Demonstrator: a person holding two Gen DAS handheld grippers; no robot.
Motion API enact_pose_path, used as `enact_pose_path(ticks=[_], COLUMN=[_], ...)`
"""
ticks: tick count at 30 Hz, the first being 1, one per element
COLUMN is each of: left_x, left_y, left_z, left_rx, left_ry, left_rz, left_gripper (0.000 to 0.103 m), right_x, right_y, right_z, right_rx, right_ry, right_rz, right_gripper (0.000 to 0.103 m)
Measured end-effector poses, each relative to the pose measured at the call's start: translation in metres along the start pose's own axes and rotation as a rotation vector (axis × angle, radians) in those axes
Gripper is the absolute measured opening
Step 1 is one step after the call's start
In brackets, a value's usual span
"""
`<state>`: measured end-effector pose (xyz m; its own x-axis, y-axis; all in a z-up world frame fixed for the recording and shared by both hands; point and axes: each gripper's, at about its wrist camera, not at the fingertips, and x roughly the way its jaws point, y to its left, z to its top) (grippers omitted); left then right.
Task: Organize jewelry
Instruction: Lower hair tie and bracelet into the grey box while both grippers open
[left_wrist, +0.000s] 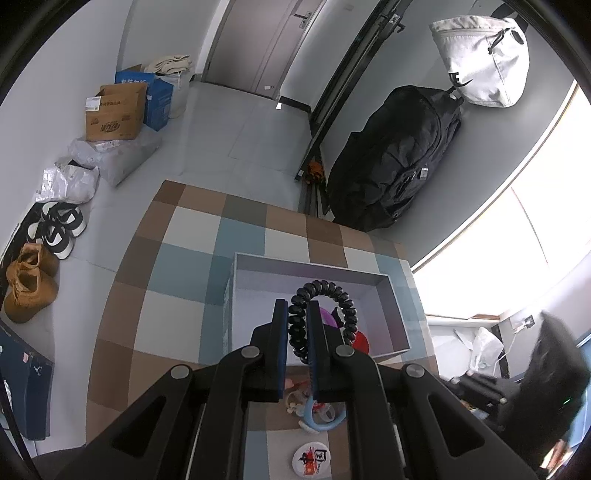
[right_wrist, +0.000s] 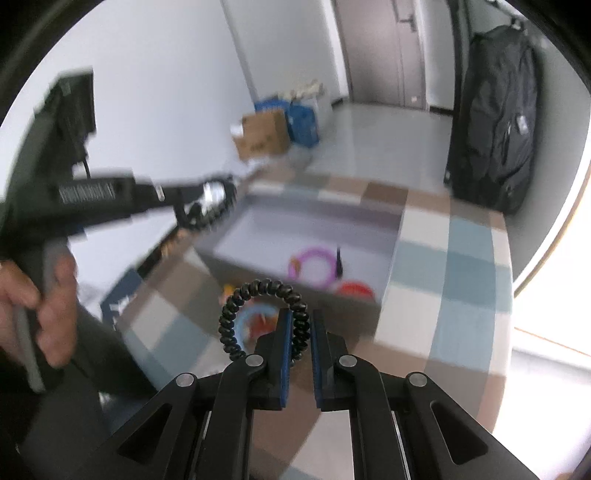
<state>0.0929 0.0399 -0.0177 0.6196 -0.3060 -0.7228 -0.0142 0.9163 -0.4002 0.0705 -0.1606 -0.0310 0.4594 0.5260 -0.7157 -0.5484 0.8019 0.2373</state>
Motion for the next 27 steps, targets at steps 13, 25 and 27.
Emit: enact_pose_path(ticks=[13,25,27], left_x=[0.031,0.048,0.042], left_y=[-0.016,-0.014,-0.014], left_z=[0.014,0.022,0.023], left_rx=[0.025,-0.024,-0.022], left_ry=[0.042,0.108,0.084], left_rz=[0.003,-0.078,-0.081], left_gripper=[0.005,0.044,0.05], right_x=[0.034,0.05,0.041], right_y=[-0.04,-0.058,-0.058], right_z=[0.054,0.056,0.056], right_rx=[0.207,0.286,0.278], right_ry=[-0.036,-0.019,-0.047], right_rz=[0.029,0.044,0.044], right_gripper=[0.009,0.053,0.062])
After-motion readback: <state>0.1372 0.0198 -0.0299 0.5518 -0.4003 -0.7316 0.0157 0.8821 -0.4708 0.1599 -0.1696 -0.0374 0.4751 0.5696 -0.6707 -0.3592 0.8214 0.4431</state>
